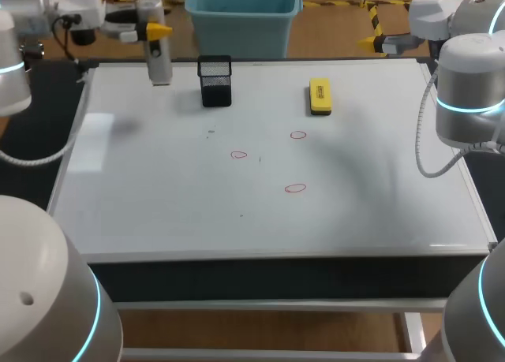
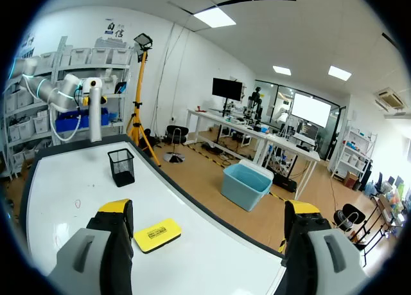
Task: Pick up the inspection probe, press it on each red-marked spot on the whiteboard one by one, put down the probe, pick up the eraser, and wipe off all the red marks.
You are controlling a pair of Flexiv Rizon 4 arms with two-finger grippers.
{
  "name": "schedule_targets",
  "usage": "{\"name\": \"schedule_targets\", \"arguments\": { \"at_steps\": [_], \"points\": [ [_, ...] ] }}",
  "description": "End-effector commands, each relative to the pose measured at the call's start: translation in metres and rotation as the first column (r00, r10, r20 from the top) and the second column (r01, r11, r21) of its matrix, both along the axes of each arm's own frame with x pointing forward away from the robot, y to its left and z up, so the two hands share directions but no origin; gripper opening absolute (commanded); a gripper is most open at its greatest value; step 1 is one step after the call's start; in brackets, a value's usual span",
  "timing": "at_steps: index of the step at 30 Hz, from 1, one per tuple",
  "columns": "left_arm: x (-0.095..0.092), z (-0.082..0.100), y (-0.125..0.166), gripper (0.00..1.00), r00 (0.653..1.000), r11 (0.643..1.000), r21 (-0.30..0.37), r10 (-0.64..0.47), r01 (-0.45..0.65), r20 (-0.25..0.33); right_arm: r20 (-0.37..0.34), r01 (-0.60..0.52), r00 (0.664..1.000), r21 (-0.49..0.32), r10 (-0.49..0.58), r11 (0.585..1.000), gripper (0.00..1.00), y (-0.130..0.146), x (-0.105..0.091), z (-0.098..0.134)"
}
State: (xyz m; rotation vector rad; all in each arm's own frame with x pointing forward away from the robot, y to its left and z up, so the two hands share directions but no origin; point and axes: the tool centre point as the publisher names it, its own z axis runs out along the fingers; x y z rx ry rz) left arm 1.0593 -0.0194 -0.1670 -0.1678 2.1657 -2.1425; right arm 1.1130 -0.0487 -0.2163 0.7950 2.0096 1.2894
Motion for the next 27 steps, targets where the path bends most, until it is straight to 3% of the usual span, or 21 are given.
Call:
{"name": "schedule_targets", "arguments": {
  "at_steps": [1,16,27],
  "points": [
    [-0.012,-0.006,0.007,0.00,0.998,0.998,-0.012,0.069,-0.069,0.010,-0.001,-0.001,1.000,0.000,0.001,1.000,1.00,0.000,0.000,0.000],
    [-0.016,-0.025,0.009,0.00,0.995,0.995,-0.017,0.096,-0.096,-0.015,-0.001,-0.001,1.000,0.000,0.001,1.000,1.00,0.000,0.000,0.000],
    [-0.016,-0.025,0.009,0.00,0.995,0.995,-0.017,0.096,-0.096,-0.015,-0.001,-0.001,1.000,0.000,0.001,1.000,1.00,0.000,0.000,0.000]
  ]
}}
